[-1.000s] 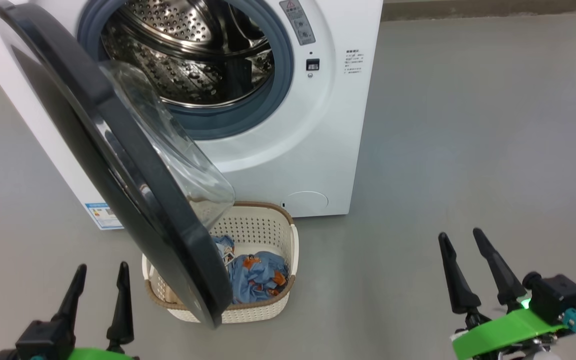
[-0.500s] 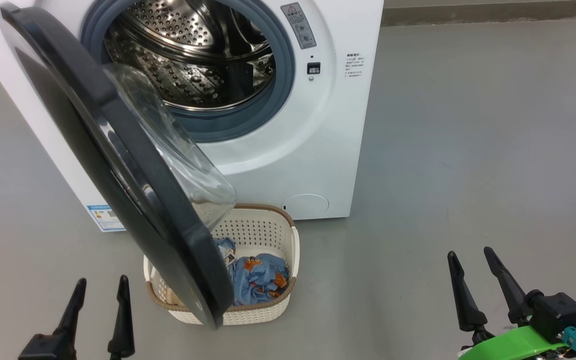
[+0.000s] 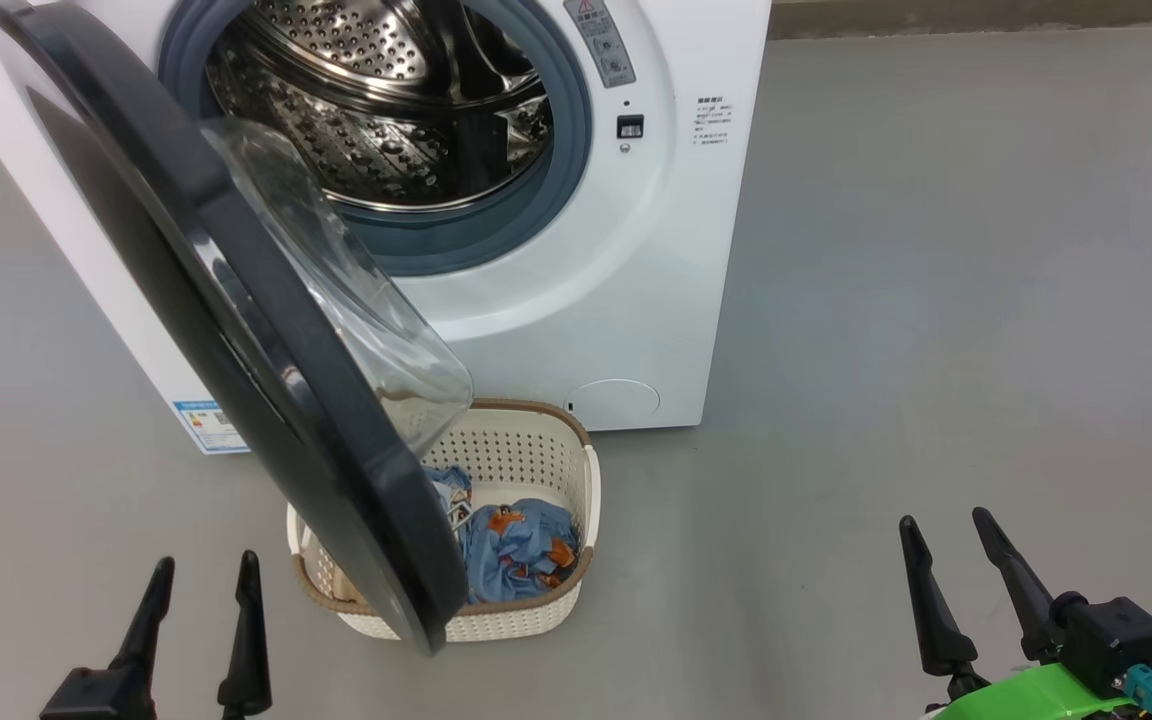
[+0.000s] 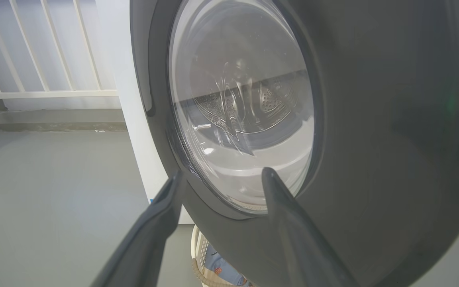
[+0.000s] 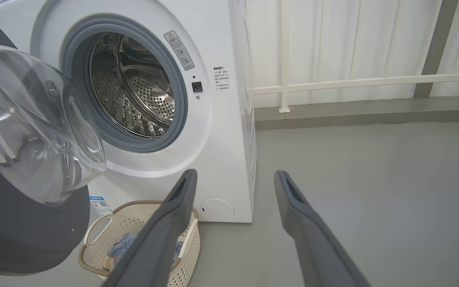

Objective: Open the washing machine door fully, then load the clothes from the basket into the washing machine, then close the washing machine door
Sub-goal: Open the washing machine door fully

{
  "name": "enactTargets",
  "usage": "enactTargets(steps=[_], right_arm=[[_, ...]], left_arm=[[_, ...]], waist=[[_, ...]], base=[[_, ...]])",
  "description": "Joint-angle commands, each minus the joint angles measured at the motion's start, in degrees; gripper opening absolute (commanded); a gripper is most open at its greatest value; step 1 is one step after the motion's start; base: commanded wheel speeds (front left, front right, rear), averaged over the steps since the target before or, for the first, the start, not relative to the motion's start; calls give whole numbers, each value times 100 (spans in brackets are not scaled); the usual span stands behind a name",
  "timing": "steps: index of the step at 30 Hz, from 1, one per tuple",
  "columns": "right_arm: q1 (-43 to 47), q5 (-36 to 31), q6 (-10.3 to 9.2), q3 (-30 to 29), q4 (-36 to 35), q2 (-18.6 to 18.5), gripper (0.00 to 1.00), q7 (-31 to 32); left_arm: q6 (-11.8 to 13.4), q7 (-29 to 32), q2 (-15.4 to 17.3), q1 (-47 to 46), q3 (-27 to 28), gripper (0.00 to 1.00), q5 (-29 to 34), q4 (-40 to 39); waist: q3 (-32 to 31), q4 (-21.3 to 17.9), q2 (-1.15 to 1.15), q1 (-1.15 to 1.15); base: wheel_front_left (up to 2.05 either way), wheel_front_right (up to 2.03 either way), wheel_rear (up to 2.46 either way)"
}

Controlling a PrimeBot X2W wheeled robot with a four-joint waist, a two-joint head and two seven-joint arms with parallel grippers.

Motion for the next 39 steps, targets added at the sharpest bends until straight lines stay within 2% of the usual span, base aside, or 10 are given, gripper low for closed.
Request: enactTargets(steps=[1,11,12,13,14,15,22,26,33,39], right_arm=[[-113,-5,9,148,-126,1,100,-42],[-133,-43,9,149,-89,14,100,-42],[-136,-55,9,153,-92,14,100,-42],[-135,-51,9,154,-84,15,100,-42],[-137,-50,9,153,-81,16,100,-42],[-141,-58,9,154,-84,16,100,-42],[-158,-41,9,142,-60,19,100,-42],[-148,-40,9,101,-64,21,100,-42],[-135,-47,9,48,-67,23,100,-42],[-124,-59,9,48,-51,25,100,-42]], left_arm=[[43,-36,65,-131,171,100,-19,-118],[19,-36,85,-159,112,100,-19,-72],[16,-36,88,-160,106,88,-20,-66],[12,-36,90,-159,100,64,-23,-59],[8,-36,92,-156,91,7,-24,-45],[0,-36,92,-154,83,0,-35,-30],[-29,-36,98,-204,45,0,-102,45],[-68,-36,93,-290,111,0,-209,-262],[-60,-36,192,-587,144,0,-75,-1245],[-181,197,380,-1160,-182,0,135,-2556]], waist=[[8,3,0,0],[2,35,0,0],[-2,36,0,0],[-3,37,0,0],[-3,39,0,0],[-3,39,0,0],[15,70,0,0],[9,103,0,0],[1,160,0,0],[-24,176,0,0]], base=[[0,0,0],[0,0,0],[0,0,0],[0,0,0],[0,0,0],[0,0,0],[0,0,0],[0,0,0],[0,0,0],[0,0,0]])
